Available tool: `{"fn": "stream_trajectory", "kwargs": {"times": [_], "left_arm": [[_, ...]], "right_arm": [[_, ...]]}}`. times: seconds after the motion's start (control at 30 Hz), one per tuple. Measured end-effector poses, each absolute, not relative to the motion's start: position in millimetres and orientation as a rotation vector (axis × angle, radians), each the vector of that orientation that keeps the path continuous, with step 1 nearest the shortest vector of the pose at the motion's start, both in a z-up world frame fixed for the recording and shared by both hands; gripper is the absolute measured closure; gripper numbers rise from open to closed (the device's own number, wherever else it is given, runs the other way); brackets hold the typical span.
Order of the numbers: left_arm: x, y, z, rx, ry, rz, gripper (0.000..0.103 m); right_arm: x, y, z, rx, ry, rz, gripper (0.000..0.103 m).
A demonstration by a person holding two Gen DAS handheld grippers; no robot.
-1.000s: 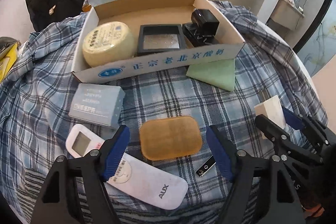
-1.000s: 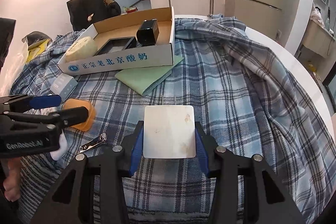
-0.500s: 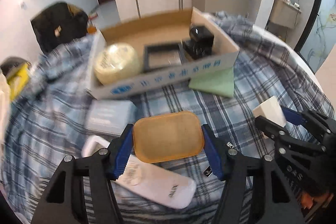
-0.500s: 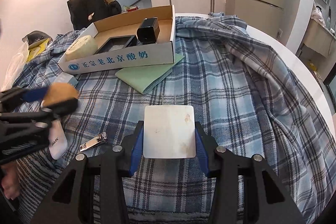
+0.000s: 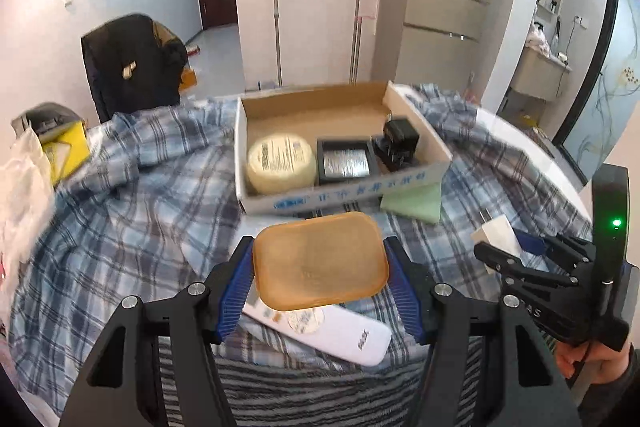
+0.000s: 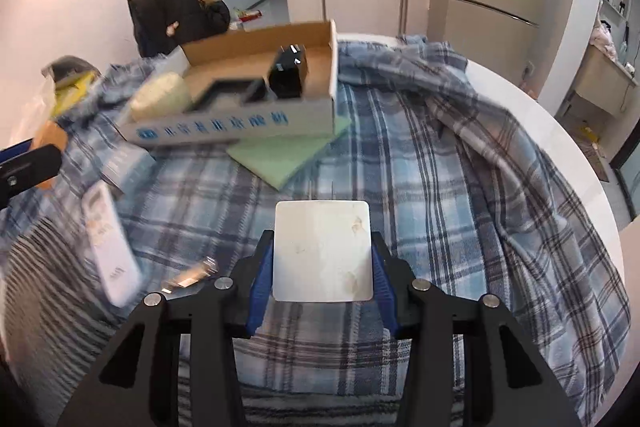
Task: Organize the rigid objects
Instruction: 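Grasp the orange rounded box with the left tool while the right tool holds the white plug, then lower the orange box into the cardboard box with the left tool while the right tool lowers the white plug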
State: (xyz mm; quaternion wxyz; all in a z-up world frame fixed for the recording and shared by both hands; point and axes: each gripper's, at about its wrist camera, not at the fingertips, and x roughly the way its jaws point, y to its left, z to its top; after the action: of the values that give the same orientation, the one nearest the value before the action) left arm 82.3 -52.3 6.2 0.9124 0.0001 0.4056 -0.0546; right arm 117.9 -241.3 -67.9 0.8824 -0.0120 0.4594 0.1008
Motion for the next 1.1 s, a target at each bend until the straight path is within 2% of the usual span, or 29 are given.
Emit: {"fn": "stream_trajectory", "kwargs": {"times": [0.37, 0.53, 0.67, 0.8, 0.9, 1.1], "left_arm": [[146.8, -41.2, 67.3, -0.103, 0.711, -0.083, 0.037], [191.3, -38.3, 86.6, 0.003, 0.66, -0.02, 0.037], [218.8, -27.2, 93.9, -0.026, 0.639, -0.027, 0.037], [245.3, -21.9, 76.5, -0.014, 0.652, -0.004, 0.037], [267.9, -26.9, 41.6, 0.054, 0.702, 0.003, 0.037], [300.8, -15.8, -22.8, -0.027, 0.836, -0.076, 0.037]], "right_arm": [[167.1, -198.6, 14.5, -0.034, 0.857, 0.252, 0.059], [197.7, -167.1, 25.8, -0.019, 0.841, 0.273, 0.059], [227.4, -157.7, 33.5, 0.038, 0.83, 0.268, 0.059], [247.9, -158.6, 44.8, 0.066, 0.768, 0.197, 0.059], [271.9, -156.7, 46.6, 0.049, 0.774, 0.176, 0.059], [301.9, -174.7, 8.9, 0.117, 0.817, 0.173, 0.059]]}}
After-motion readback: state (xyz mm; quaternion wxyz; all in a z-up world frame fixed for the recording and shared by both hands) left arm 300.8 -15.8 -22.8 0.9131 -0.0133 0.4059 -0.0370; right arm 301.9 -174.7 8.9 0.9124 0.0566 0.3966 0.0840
